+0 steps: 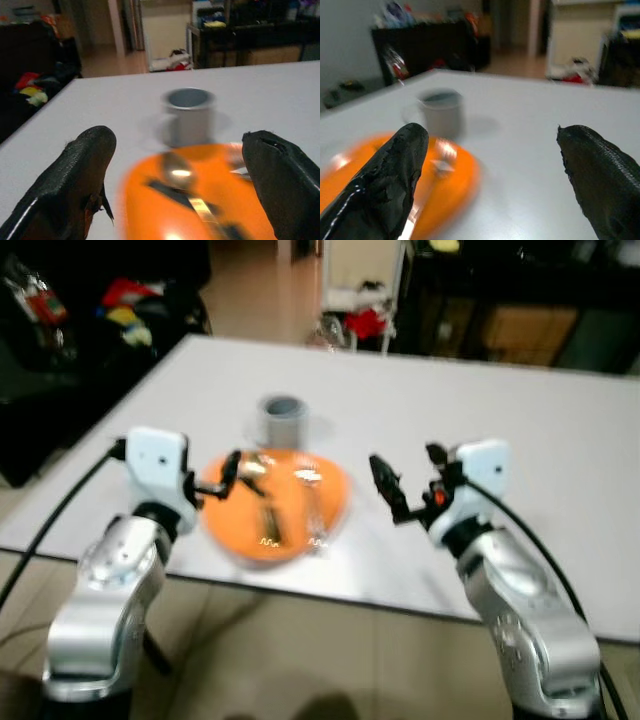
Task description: Setting the table
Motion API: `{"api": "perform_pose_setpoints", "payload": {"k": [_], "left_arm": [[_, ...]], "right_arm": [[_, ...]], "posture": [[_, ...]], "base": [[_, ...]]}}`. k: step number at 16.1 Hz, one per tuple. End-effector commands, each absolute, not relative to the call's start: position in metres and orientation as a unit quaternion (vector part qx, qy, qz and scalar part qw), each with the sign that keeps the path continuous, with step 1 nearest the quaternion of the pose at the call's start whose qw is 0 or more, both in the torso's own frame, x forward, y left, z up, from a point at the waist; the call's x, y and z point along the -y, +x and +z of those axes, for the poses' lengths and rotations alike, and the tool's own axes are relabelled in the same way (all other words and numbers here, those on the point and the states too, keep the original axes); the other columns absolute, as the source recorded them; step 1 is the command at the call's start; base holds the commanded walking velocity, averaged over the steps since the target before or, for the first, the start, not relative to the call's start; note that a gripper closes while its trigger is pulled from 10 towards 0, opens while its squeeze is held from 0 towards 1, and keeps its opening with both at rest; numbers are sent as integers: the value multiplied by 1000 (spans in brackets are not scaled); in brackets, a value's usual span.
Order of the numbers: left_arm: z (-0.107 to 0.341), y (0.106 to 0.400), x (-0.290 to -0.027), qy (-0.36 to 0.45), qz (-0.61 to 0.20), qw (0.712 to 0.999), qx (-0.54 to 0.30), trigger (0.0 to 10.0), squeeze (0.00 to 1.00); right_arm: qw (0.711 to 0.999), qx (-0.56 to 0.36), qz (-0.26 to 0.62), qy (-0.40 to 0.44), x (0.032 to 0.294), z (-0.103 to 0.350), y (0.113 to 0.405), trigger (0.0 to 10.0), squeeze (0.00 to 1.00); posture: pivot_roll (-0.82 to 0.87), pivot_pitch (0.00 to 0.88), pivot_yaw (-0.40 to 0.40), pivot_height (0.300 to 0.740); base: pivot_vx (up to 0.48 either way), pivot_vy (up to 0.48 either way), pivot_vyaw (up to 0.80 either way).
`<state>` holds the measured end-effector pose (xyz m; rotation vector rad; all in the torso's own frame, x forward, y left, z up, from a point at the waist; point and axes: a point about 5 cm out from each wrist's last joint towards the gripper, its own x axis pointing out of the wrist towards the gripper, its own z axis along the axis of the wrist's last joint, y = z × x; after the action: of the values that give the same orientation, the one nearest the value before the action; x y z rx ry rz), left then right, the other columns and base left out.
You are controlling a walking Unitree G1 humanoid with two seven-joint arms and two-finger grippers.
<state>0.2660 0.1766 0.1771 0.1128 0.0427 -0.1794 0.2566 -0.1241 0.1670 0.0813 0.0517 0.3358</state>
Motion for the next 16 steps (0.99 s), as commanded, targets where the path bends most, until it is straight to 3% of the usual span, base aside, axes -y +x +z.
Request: {"api": "perform_pose_setpoints", "payload": {"k": [1,16], "left_arm": [[181,268,-172,64,-99,993,-14,10000,0],[176,274,-164,57,-90,994,-24,10000,0]], "right_arm": [[985,-20,163,42,127,169,258,10000,1000],[977,-19,213,24,120,172,253,10000,1000]], "posture": [[96,0,9,740],[53,0,33,740]], "base": [[0,-480,0],[0,0,800]]}}
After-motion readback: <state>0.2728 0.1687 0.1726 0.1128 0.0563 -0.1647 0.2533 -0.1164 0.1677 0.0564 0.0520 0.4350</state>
